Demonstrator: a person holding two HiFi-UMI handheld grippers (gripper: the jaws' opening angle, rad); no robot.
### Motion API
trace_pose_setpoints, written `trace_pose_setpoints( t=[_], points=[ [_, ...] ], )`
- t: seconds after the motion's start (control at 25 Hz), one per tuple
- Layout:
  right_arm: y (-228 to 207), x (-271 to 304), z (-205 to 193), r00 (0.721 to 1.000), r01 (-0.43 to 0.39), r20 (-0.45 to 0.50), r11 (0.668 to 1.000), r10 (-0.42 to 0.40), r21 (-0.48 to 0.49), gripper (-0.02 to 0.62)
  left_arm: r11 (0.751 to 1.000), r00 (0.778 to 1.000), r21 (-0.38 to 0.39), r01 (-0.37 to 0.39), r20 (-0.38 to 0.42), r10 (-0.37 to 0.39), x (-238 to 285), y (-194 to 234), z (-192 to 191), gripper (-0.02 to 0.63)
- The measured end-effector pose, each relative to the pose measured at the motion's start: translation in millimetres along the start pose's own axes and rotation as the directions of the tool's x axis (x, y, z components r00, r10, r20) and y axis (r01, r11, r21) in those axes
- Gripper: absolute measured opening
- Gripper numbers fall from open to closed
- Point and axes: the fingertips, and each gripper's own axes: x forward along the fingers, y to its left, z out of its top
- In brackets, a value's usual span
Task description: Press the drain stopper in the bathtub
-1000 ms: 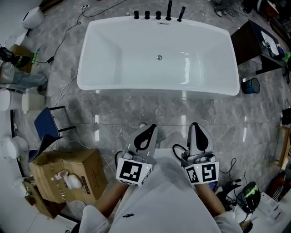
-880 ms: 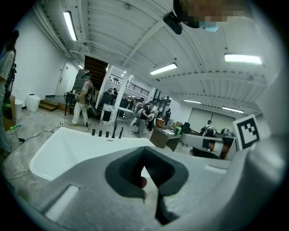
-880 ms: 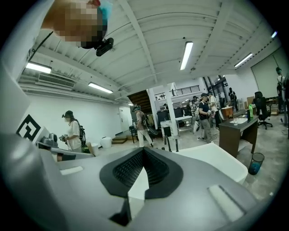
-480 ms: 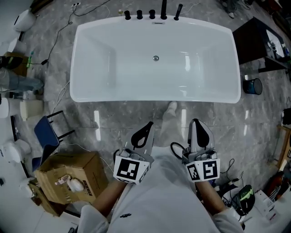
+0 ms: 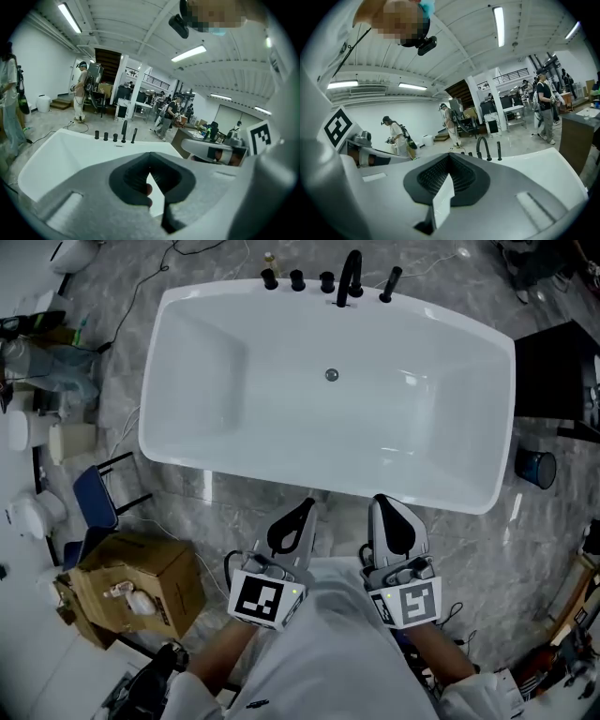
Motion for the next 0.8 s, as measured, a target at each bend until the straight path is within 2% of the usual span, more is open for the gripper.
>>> trace_pose_setpoints(
  t=[0.2, 0.44, 0.56, 0.68, 0.8],
  points=[
    [-26.5, 38.7, 7.6, 0.999, -0.043, 0.004, 0.999, 0.043, -0.014, -0.003, 1.0, 1.0, -0.007, -0.03, -0.003, 0.03, 40.4, 6.6, 10.9, 0.005],
    [-45.9, 82.2, 5.5, 1.0, -0.016, -0.018, 0.999, 0.015, -0.033, 0.003, 0.999, 0.999, -0.004, 0.035, -0.038, -0.035, 81.3, 32.6, 11.4, 0.005],
    [-55.1, 111.3, -9.8, 0.999, -0.012, -0.05, 1.0, 0.012, -0.003, 0.003, 0.998, 0.997, -0.003, 0.068, -0.041, -0.068, 104.6, 53.8, 10.0, 0.005],
    [-71.4, 140.2, -34.1, 0.998, 0.017, -0.068, 1.0, -0.018, -0.017, 0.003, 0.996, 0.995, 0.003, 0.091, -0.034, -0.091, 136.8, 75.5, 3.1, 0.005],
    [-82.0, 165.5, -69.0, 0.996, 0.015, -0.091, 1.0, -0.018, -0.026, 0.003, 0.995, 0.993, 0.002, 0.098, -0.066, -0.098, 171.7, 100.9, -24.7, 0.005]
  ],
)
